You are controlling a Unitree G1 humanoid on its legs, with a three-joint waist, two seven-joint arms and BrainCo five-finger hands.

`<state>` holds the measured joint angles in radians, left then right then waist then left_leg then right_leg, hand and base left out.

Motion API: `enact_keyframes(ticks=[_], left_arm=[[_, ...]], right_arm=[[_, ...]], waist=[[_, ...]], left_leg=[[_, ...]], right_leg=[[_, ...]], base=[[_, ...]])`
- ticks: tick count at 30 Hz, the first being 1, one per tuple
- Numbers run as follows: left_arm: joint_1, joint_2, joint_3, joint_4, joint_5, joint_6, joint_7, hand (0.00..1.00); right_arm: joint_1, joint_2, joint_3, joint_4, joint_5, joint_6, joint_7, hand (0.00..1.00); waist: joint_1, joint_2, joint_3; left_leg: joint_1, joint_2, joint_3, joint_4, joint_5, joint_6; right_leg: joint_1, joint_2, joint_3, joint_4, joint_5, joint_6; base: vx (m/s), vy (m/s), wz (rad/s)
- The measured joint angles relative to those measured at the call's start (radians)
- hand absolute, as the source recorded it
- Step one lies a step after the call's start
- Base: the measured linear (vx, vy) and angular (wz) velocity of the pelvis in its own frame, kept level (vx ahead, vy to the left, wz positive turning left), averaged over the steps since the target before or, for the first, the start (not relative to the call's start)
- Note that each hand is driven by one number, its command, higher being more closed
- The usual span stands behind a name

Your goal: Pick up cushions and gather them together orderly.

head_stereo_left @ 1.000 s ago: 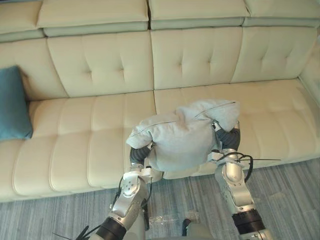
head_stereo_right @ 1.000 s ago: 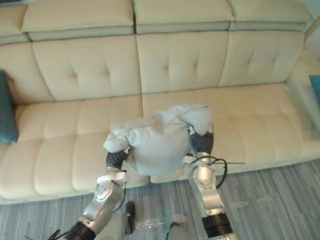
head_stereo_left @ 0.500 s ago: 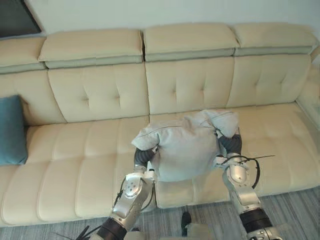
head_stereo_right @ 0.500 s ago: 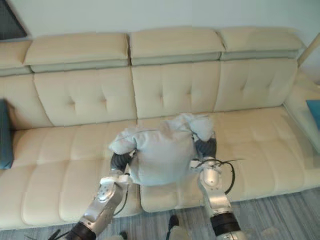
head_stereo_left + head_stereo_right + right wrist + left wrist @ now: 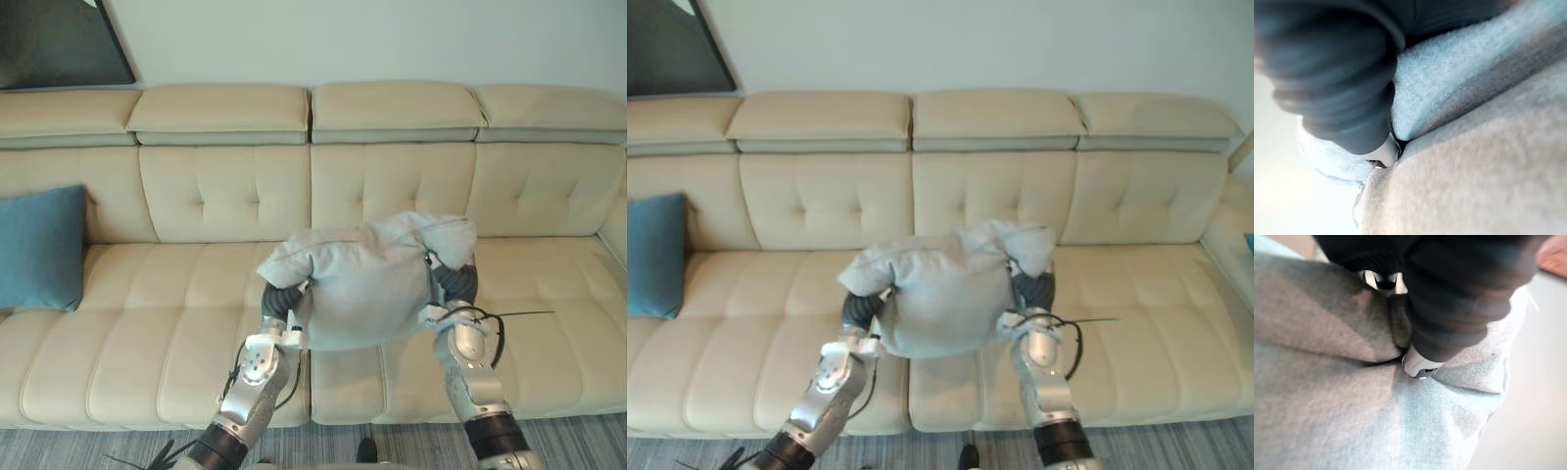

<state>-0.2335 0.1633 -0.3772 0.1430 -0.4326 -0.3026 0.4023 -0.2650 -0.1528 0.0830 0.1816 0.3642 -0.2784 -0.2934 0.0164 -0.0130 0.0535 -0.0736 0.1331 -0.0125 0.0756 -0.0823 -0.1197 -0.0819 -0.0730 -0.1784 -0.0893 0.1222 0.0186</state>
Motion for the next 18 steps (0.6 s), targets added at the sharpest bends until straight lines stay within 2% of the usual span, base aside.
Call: enact_keyframes(ticks=[2,3,4,7,10,14,15,16,18], left_arm=[[-0.091,0.001,0.042,0.0,0.014,-0.009,0.035,1.0],[-0.174,0.003,0.076,0.001,0.042,-0.018,0.06,1.0],[-0.212,0.006,0.089,0.002,0.056,-0.022,0.078,1.0],[-0.391,0.019,0.131,0.03,0.116,-0.048,0.158,1.0],[-0.564,0.023,0.152,0.114,0.12,-0.06,0.209,1.0],[-0.795,0.054,0.153,0.282,0.118,-0.066,0.229,1.0],[-0.891,0.072,0.162,0.358,0.117,-0.066,0.229,1.0],[-0.917,0.079,0.168,0.382,0.117,-0.066,0.228,1.0],[-1.037,0.092,0.204,0.518,0.096,-0.066,0.222,1.0]], right_arm=[[-0.101,0.004,0.0,0.034,0.009,-0.013,-0.001,1.0],[-0.186,-0.001,0.0,0.054,0.009,-0.025,-0.006,1.0],[-0.227,-0.004,0.0,0.067,0.009,-0.034,-0.008,1.0],[-0.413,-0.015,-0.004,0.125,0.009,-0.043,-0.043,1.0],[-0.548,-0.022,-0.032,0.169,0.007,-0.04,-0.075,1.0],[-0.73,-0.047,-0.077,0.25,-0.007,-0.037,-0.12,1.0],[-0.816,-0.069,-0.081,0.291,-0.013,-0.036,-0.134,1.0],[-0.843,-0.073,-0.081,0.309,-0.016,-0.038,-0.138,1.0],[-0.99,-0.086,-0.084,0.433,-0.02,-0.034,-0.145,1.0]], waist=[[0.003,0.0,0.009],[0.009,0.004,0.048],[0.01,0.006,0.059],[0.03,0.011,0.093],[0.05,0.017,0.107],[0.04,0.021,0.163],[0.031,0.022,0.205],[0.029,0.023,0.213],[0.012,0.029,0.237]], left_leg=[[-0.053,-0.008,0.001,-0.002,0.024,-0.001],[-0.08,-0.011,0.001,-0.003,0.04,0.0],[-0.101,-0.011,0.0,-0.001,0.049,-0.003],[-0.207,-0.007,0.003,-0.007,0.095,-0.016],[-0.295,0.002,0.006,-0.009,0.124,-0.032],[-0.35,-0.005,0.005,-0.03,0.157,-0.037],[-0.36,-0.011,0.006,-0.044,0.172,-0.036],[-0.367,-0.013,0.004,-0.046,0.178,-0.035],[-0.412,-0.022,-0.001,-0.064,0.2,-0.034]], right_leg=[[-0.059,-0.007,0.002,0.0,0.026,0.0],[-0.087,-0.011,0.002,0.0,0.044,-0.002],[-0.108,-0.011,0.001,0.001,0.055,-0.002],[-0.222,-0.012,0.0,0.001,0.089,-0.012],[-0.326,-0.009,-0.006,0.03,0.101,-0.021],[-0.41,-0.019,-0.006,0.071,0.101,-0.021],[-0.426,-0.022,-0.005,0.069,0.108,-0.021],[-0.434,-0.024,-0.005,0.069,0.113,-0.021],[-0.488,-0.031,-0.004,0.067,0.129,-0.023]], base=[[-0.17,-0.01,-0.01],[-0.18,-0.021,0.01],[-0.22,-0.031,0.01],[-0.14,-0.029,0.0],[-0.12,-0.035,-0.02],[-0.07,0.015,0.03],[-0.07,0.034,0.02],[-0.08,0.036,0.03],[-0.05,0.037,0.05]])
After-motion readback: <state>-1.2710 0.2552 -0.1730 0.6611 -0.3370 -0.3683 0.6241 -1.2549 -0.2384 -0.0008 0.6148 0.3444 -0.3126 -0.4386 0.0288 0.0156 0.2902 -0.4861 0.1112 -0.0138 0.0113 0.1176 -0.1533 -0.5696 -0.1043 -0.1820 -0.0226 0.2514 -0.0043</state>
